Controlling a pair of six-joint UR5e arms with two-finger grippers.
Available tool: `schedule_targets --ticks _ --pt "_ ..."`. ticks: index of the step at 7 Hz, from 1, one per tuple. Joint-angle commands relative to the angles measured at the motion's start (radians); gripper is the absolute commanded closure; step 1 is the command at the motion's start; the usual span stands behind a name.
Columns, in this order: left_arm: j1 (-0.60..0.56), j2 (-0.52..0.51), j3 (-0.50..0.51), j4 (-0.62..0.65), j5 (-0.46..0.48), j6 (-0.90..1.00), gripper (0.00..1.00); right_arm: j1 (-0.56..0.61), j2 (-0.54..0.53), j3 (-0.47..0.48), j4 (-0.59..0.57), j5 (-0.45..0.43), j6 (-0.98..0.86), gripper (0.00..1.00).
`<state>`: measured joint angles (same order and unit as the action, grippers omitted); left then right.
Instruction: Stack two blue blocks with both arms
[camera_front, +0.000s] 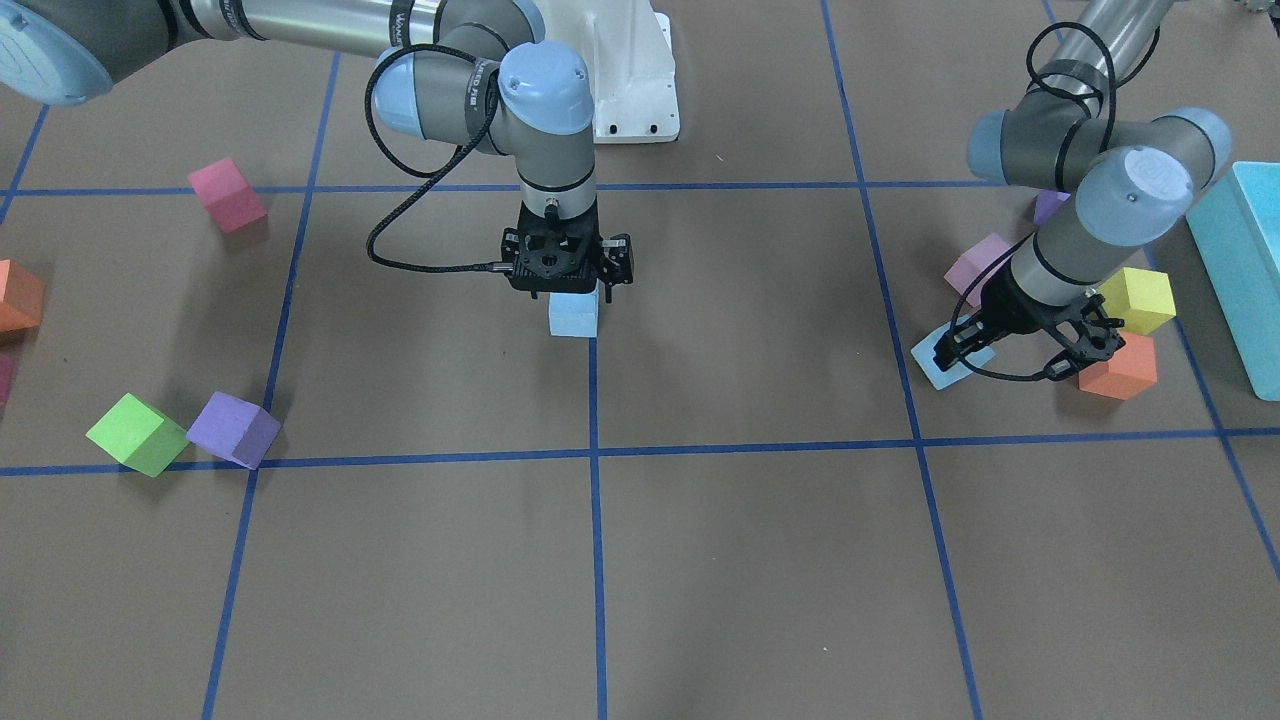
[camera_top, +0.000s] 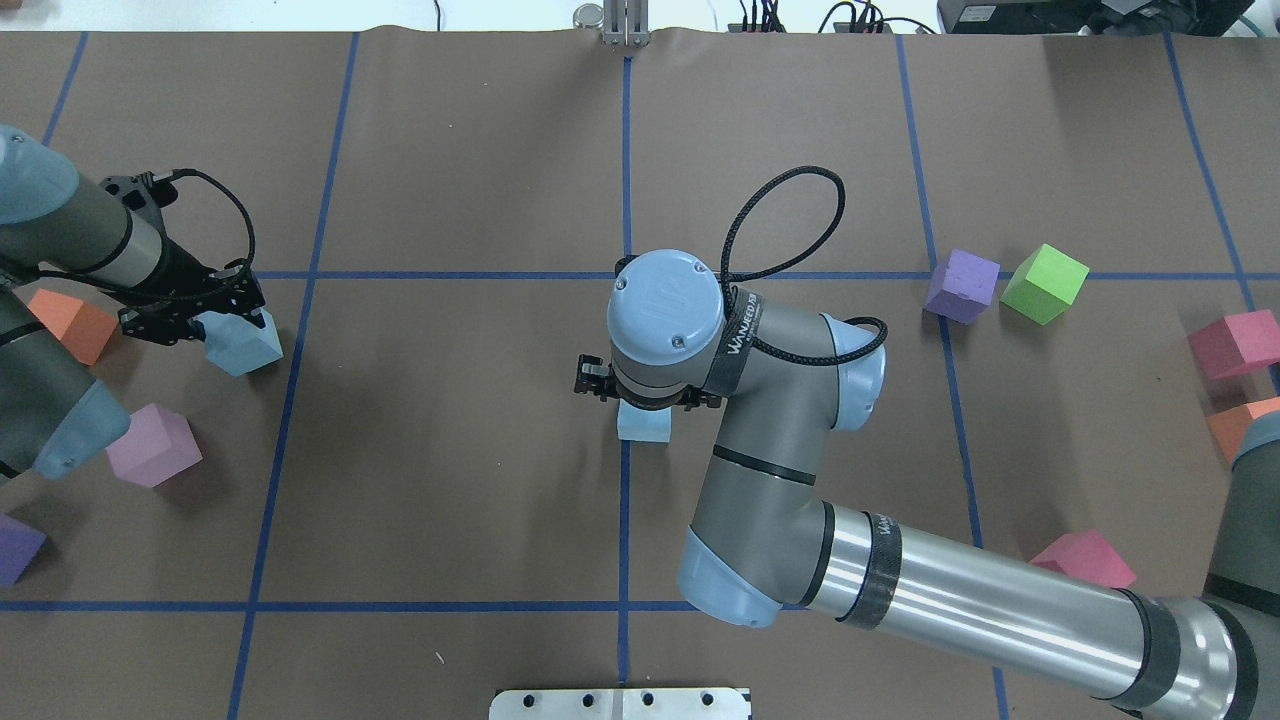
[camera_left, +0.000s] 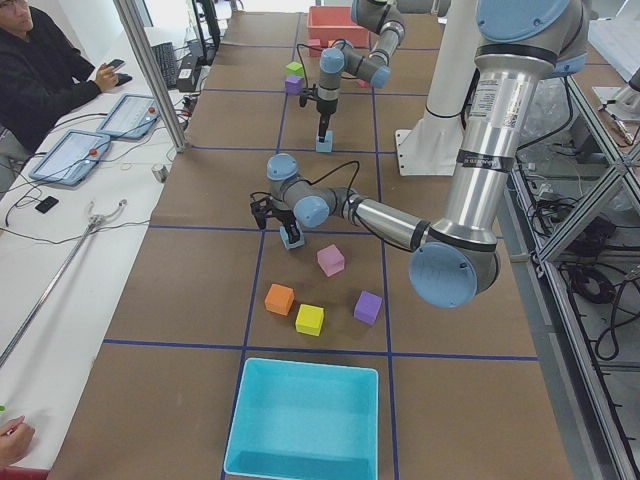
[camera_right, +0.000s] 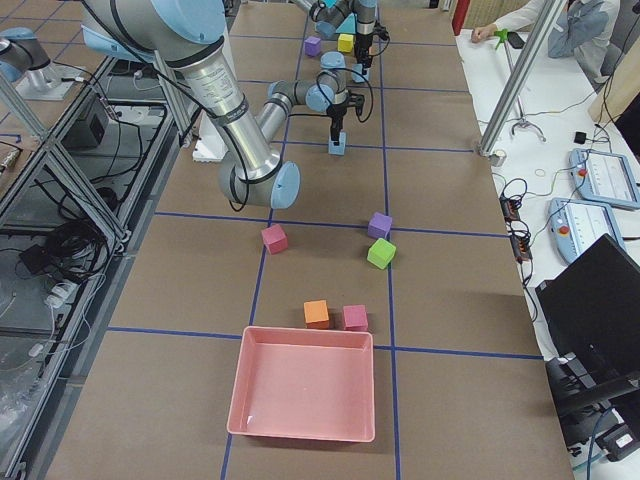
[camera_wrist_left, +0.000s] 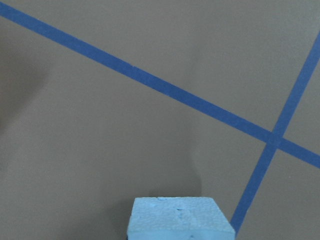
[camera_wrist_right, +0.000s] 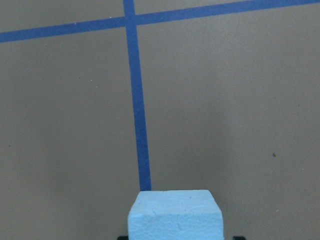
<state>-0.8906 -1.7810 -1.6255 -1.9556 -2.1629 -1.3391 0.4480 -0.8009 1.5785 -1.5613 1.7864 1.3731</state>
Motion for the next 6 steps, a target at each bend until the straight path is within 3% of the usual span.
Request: schedule_targets --ticks 1,2,4,6 --pt "-0.001 -0.003 -0.013 0.006 -0.002 0.001 0.49 0.056 -0.013 0.079 -0.041 0.060 -0.006 0.00" --pt "0.001 -0.009 -0.045 0.041 -0.018 0.004 0.49 0.113 -0.032 0.168 -0.124 0.118 -0.046 0.00" --pt "-0.007 -0.075 -0.077 0.145 -0.054 0.125 0.49 0.217 -0.151 0.257 -0.154 0.149 -0.213 0.00" --pt "-0.005 -0.304 -0.083 0.410 -0.048 0.231 0.49 0.323 -0.225 0.268 -0.148 0.226 -0.342 0.00"
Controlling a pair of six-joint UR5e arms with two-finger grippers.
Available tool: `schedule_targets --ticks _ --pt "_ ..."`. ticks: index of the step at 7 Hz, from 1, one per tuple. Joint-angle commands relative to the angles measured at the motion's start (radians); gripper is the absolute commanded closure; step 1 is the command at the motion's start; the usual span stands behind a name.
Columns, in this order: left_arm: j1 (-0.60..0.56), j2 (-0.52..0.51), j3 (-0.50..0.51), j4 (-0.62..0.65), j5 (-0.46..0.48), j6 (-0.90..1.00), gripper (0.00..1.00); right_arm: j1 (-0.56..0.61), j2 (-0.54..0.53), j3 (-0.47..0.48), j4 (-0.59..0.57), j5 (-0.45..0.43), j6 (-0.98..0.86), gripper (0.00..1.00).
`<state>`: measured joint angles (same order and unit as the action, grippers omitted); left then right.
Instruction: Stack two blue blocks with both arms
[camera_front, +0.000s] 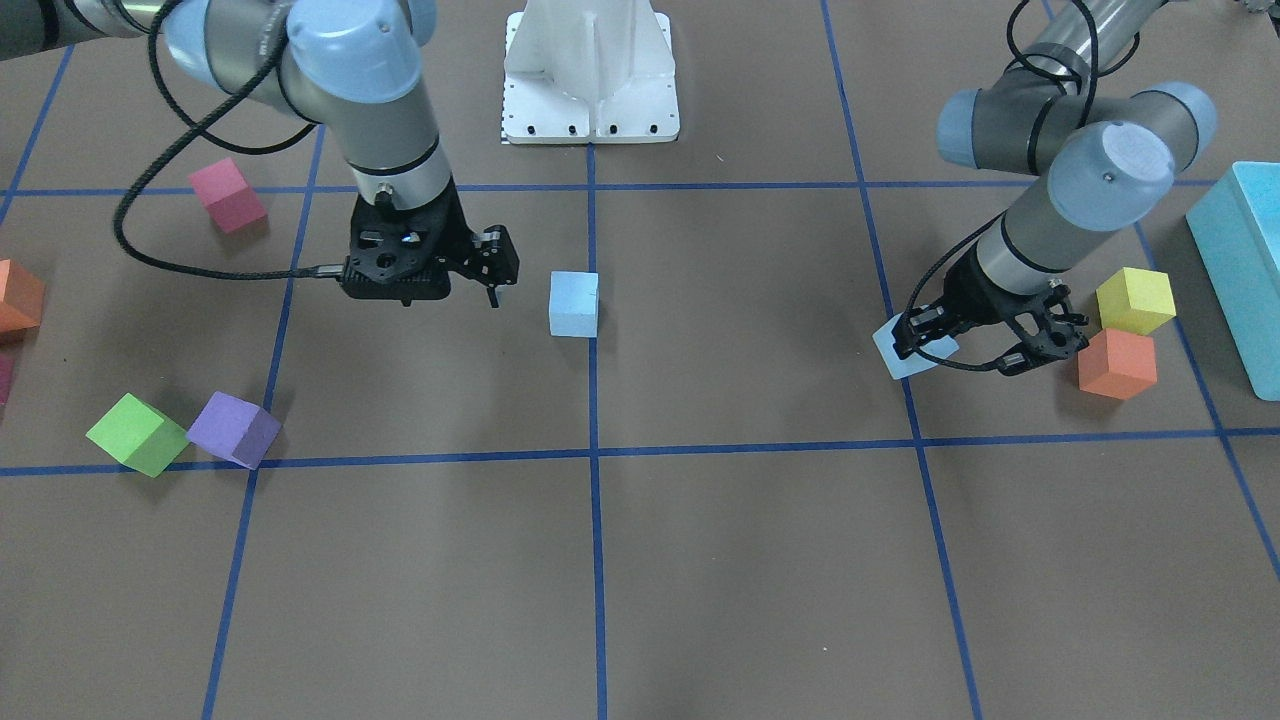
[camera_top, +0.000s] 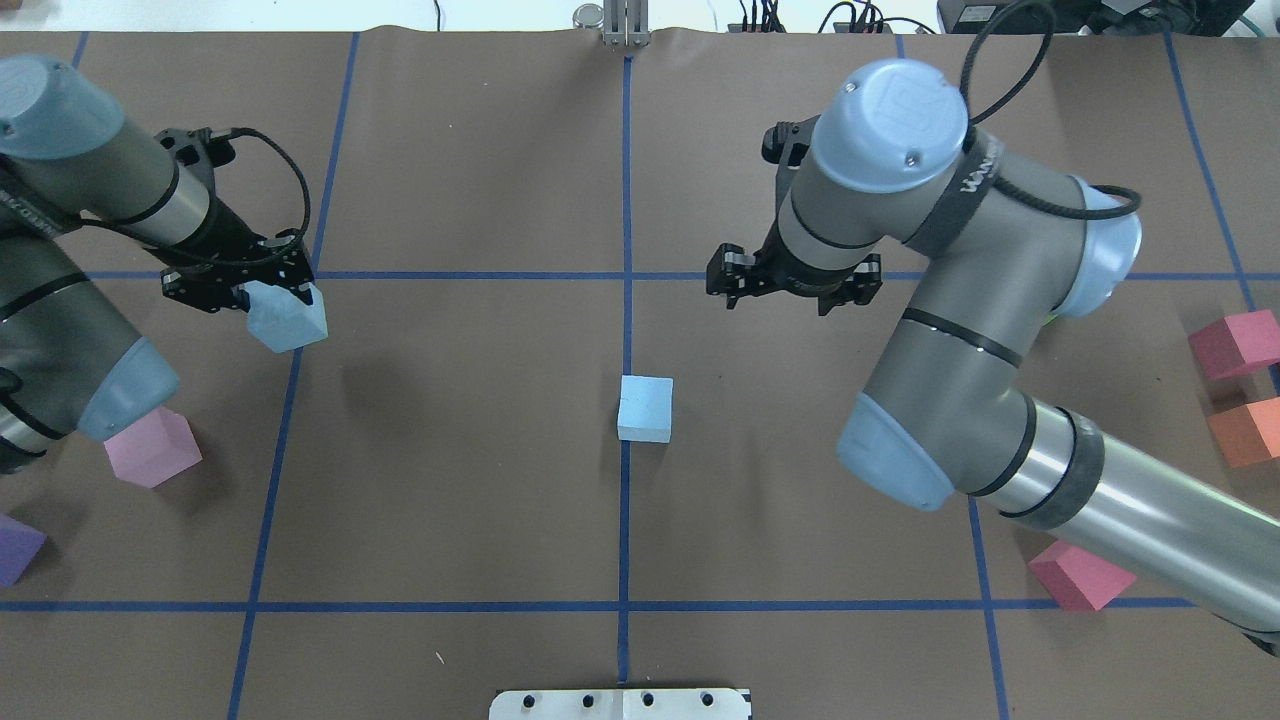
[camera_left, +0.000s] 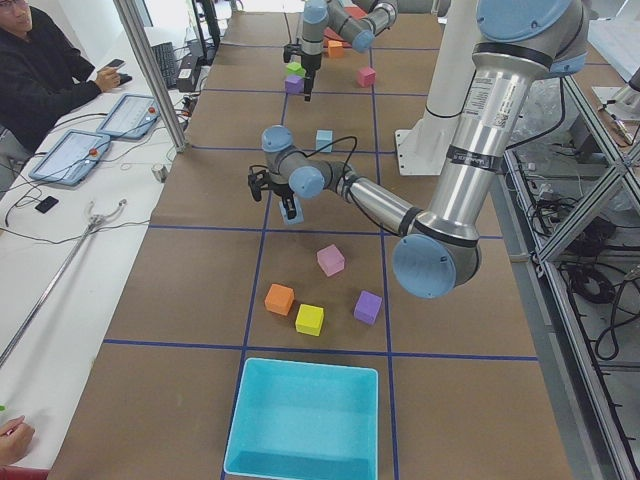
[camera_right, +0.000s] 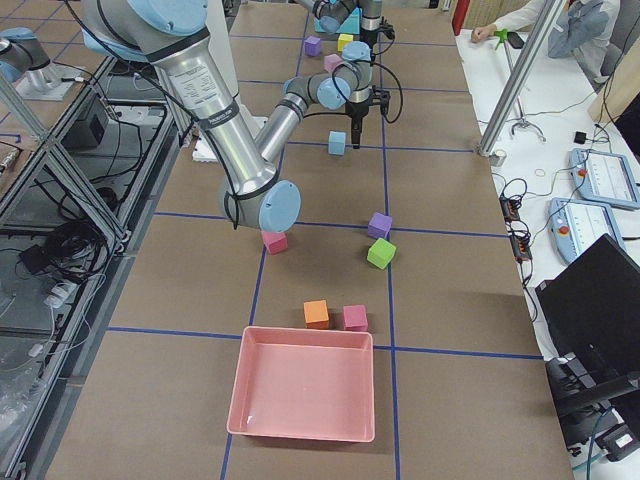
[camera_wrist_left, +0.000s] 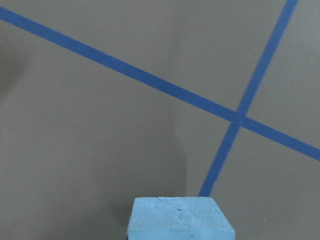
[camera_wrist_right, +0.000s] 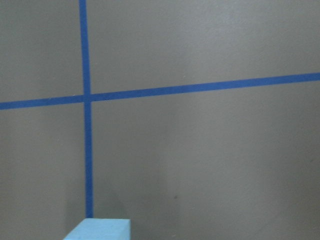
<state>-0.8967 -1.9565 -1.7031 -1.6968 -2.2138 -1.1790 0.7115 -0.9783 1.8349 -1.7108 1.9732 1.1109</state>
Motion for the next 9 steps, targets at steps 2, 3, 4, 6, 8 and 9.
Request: schedule_targets --ticks 2,3,4,6,8,9 --pt "0.010 -0.246 -0.003 0.195 0.012 0.101 0.50 0.114 -0.100 0.014 0.005 0.064 -0.147 0.00" --pt "0.022 -0.289 0.019 0.197 0.025 0.102 0.50 0.132 -0.140 0.027 0.016 0.081 -0.182 0.00" --pt "0.031 -0.352 0.073 0.198 0.032 0.105 0.50 0.157 -0.202 0.030 0.087 0.099 -0.212 0.00" --pt "0.126 -0.441 0.109 0.228 0.125 0.102 0.50 0.227 -0.327 0.030 0.231 0.172 -0.233 0.00" --pt "0.194 -0.513 0.128 0.262 0.172 0.091 0.49 0.269 -0.379 0.032 0.258 0.184 -0.273 0.00" --pt "0.226 -0.574 0.175 0.264 0.174 0.085 0.49 0.278 -0.385 0.035 0.258 0.182 -0.275 0.00"
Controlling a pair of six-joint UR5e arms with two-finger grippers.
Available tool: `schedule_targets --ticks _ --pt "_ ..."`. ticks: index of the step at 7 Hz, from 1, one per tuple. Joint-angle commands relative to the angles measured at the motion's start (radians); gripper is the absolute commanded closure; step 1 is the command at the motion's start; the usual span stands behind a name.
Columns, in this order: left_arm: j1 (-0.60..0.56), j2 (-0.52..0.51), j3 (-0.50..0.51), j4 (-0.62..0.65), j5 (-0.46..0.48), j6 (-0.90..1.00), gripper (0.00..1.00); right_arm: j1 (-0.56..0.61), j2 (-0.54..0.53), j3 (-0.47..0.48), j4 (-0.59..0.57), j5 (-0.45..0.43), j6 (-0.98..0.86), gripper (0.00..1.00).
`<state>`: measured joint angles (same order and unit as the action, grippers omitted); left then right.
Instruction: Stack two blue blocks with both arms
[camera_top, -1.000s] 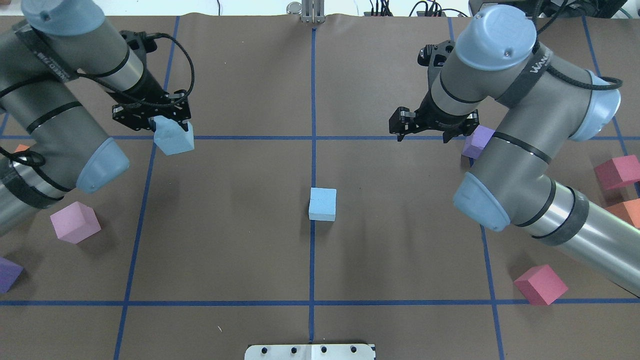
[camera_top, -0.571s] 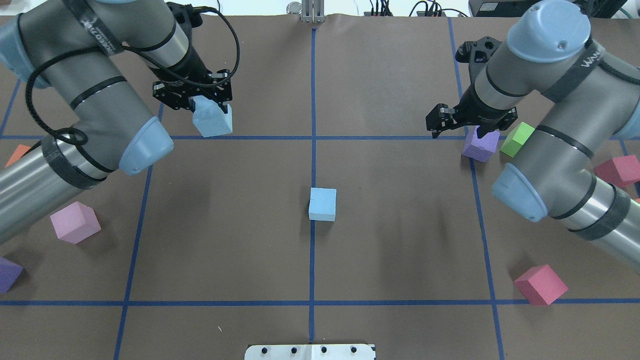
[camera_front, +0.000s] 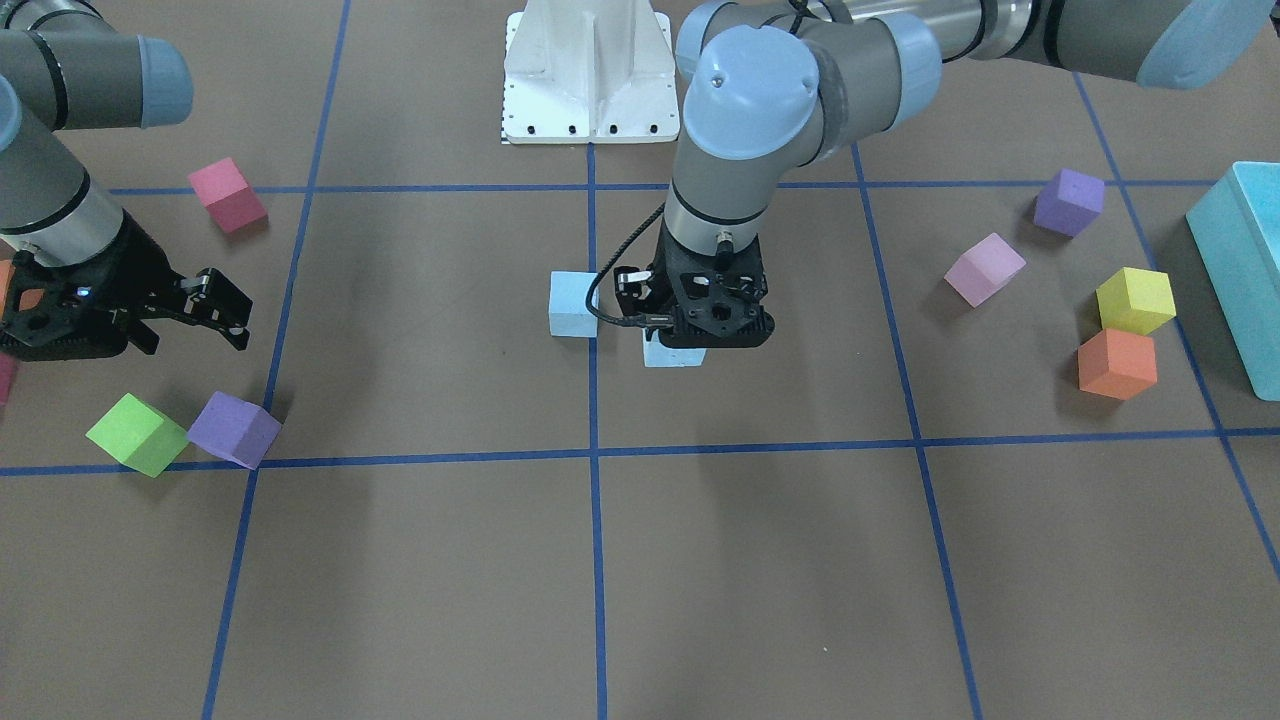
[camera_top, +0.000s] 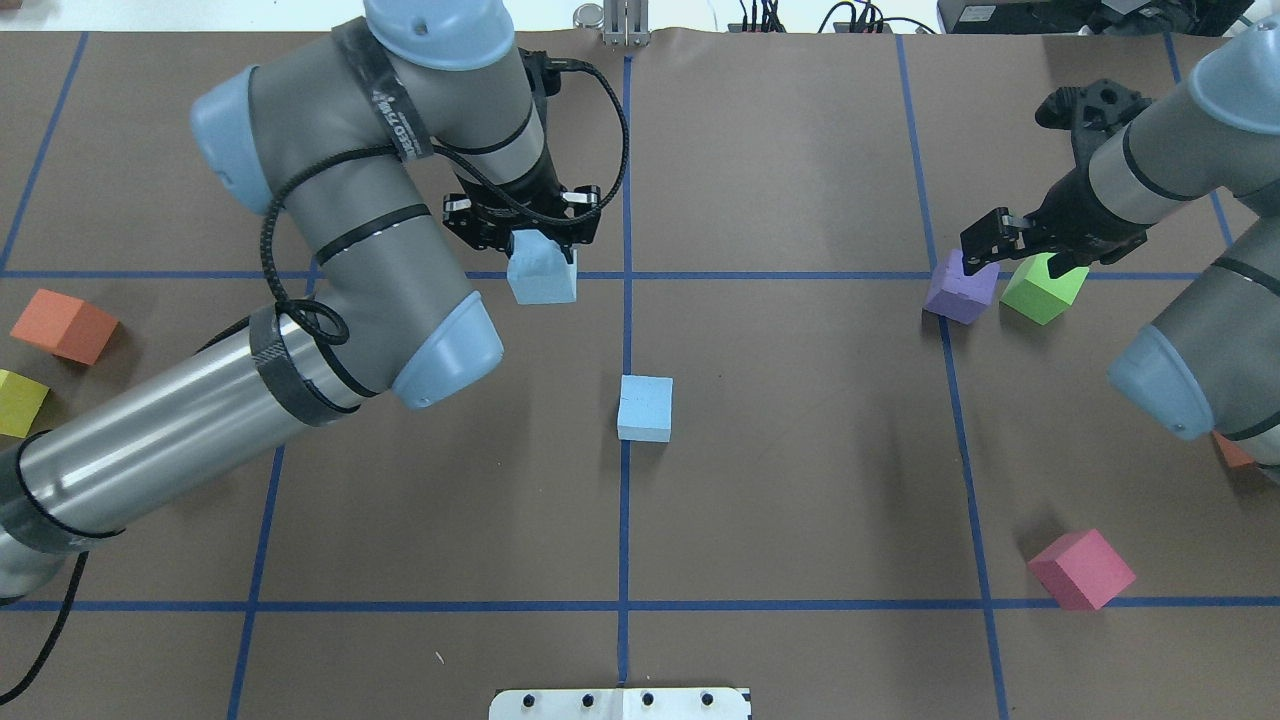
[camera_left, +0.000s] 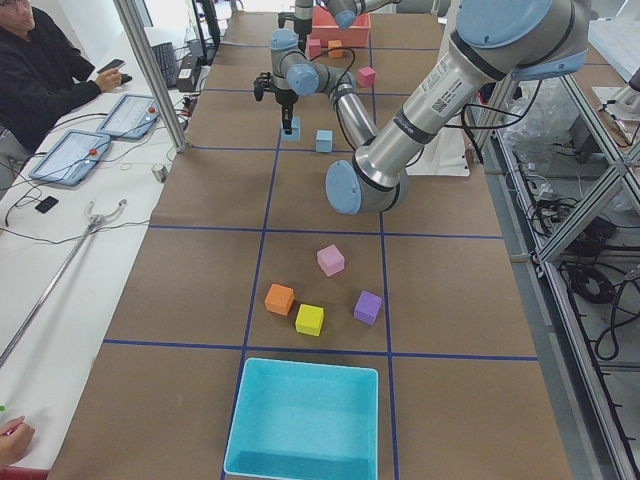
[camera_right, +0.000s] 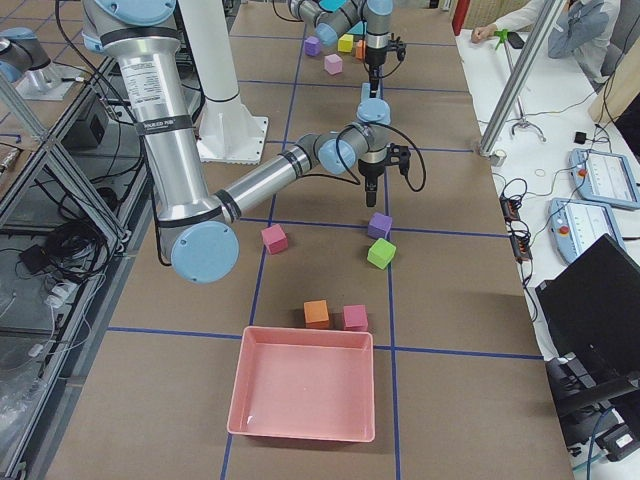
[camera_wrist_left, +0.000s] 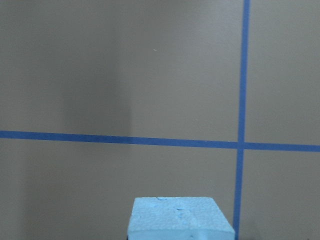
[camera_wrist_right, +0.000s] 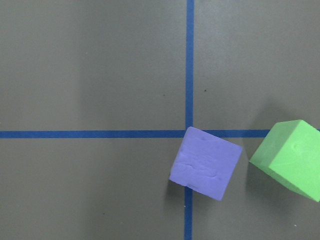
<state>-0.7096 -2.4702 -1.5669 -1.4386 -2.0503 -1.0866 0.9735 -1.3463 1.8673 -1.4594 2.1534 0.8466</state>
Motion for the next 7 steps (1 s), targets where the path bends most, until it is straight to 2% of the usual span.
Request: schedule_targets --ticks 1,2,7 --pt "0.068 -0.106 0.092 0.004 0.062 -0.033 0.49 0.023 -0.020 0.007 0.007 0.002 -0.012 0.00" --pt "0.108 -0.104 0.097 0.004 0.102 -0.038 0.49 0.025 -0.020 0.006 0.007 0.002 -0.012 0.00" --pt "0.171 -0.066 0.081 -0.015 0.131 -0.085 0.49 0.030 -0.014 0.007 0.005 0.002 -0.012 0.00"
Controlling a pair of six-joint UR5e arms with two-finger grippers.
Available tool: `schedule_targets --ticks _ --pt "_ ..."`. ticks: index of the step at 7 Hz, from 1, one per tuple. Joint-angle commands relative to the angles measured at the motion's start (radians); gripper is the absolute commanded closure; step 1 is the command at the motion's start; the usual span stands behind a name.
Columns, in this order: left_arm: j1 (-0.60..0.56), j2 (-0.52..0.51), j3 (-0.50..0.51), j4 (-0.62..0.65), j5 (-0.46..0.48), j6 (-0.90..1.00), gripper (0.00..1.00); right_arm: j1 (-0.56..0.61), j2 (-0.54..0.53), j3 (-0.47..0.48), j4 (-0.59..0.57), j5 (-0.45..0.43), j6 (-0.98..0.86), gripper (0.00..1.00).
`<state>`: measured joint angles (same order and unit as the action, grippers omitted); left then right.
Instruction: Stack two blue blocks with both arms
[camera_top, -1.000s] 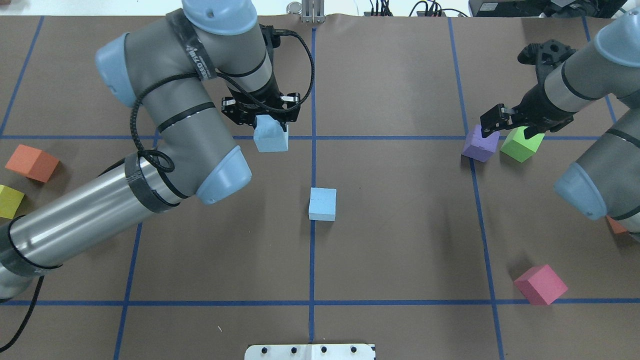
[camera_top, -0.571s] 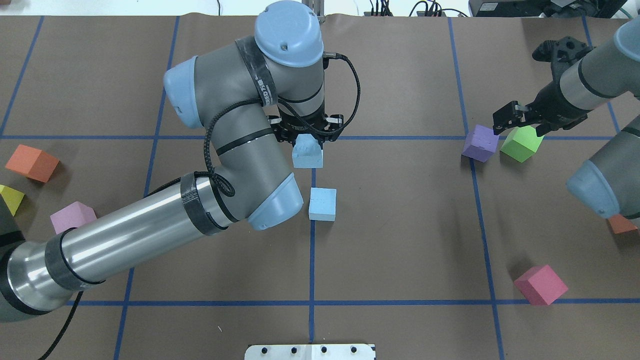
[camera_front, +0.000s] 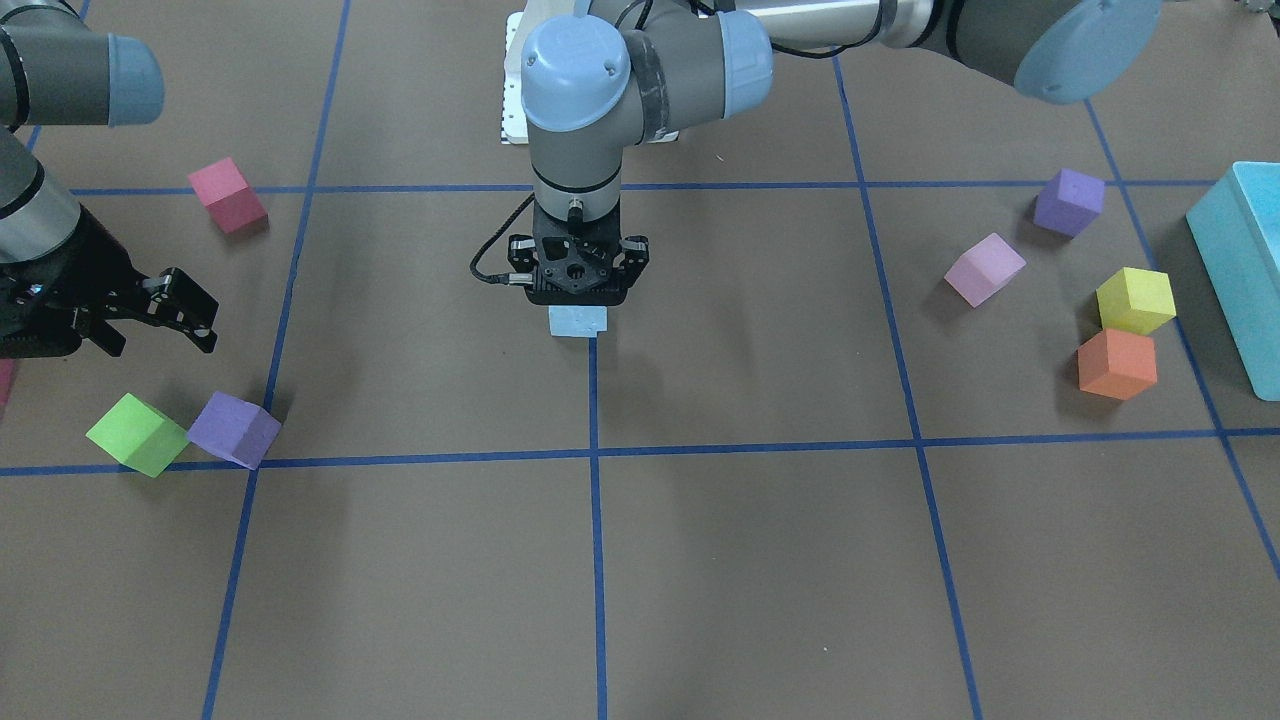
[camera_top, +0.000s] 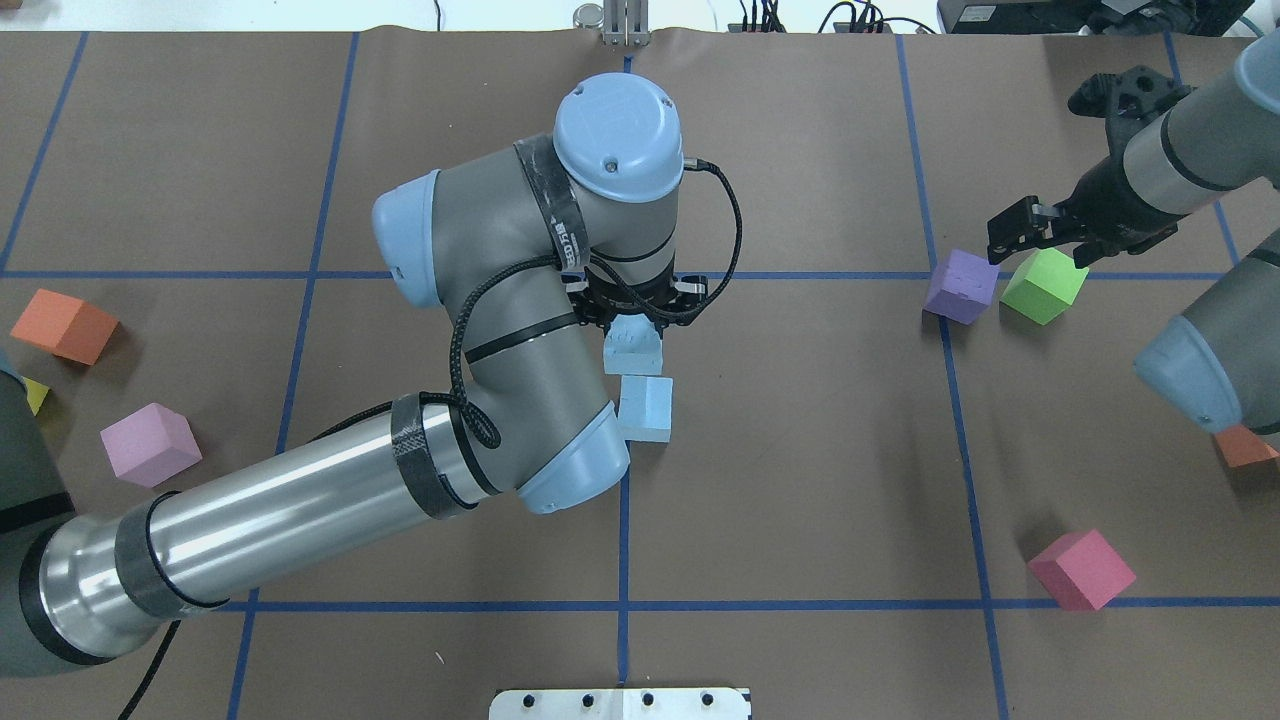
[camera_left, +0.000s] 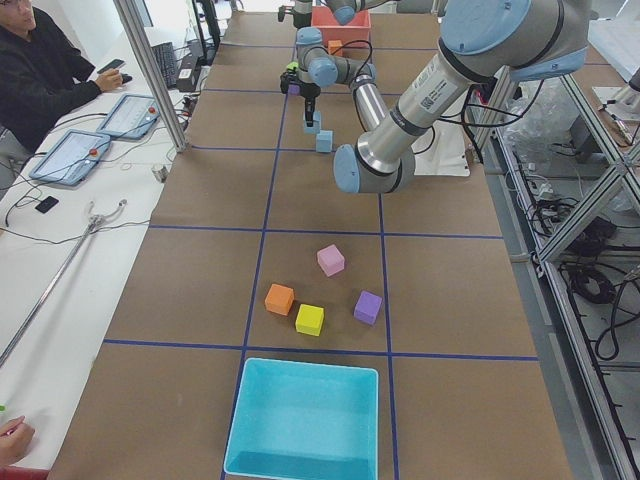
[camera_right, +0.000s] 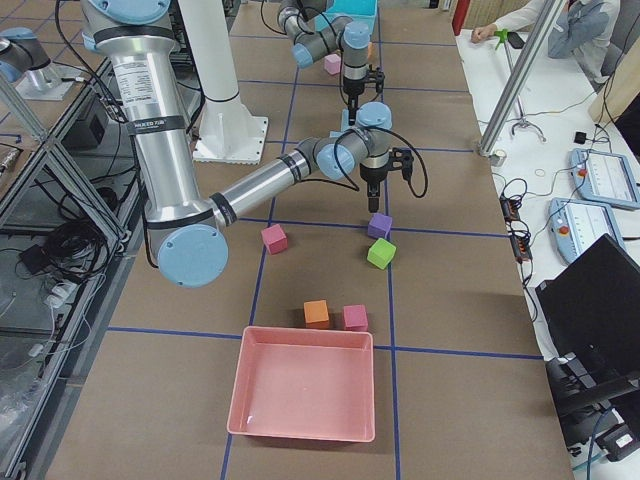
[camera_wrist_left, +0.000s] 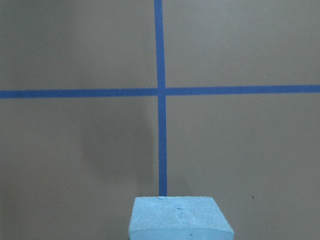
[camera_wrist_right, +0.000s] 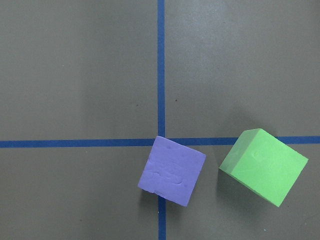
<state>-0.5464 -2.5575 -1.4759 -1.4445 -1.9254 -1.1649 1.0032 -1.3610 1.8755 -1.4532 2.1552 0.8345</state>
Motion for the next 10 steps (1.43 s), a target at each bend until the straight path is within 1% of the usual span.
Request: schedule_targets --ticks 1,9,10 --pt "0.008 0.037 -0.011 -0.026 0.006 -0.009 0.49 -0.001 0.002 -0.002 -0.001 0.000 0.000 0.00" --pt "0.057 0.033 -0.020 -0.037 0.006 -0.015 0.49 -0.003 0.000 -0.004 0.000 -0.002 0.000 0.00" --pt "0.059 0.034 -0.021 -0.037 0.006 -0.016 0.47 -0.003 0.000 -0.006 0.000 -0.002 0.000 0.00"
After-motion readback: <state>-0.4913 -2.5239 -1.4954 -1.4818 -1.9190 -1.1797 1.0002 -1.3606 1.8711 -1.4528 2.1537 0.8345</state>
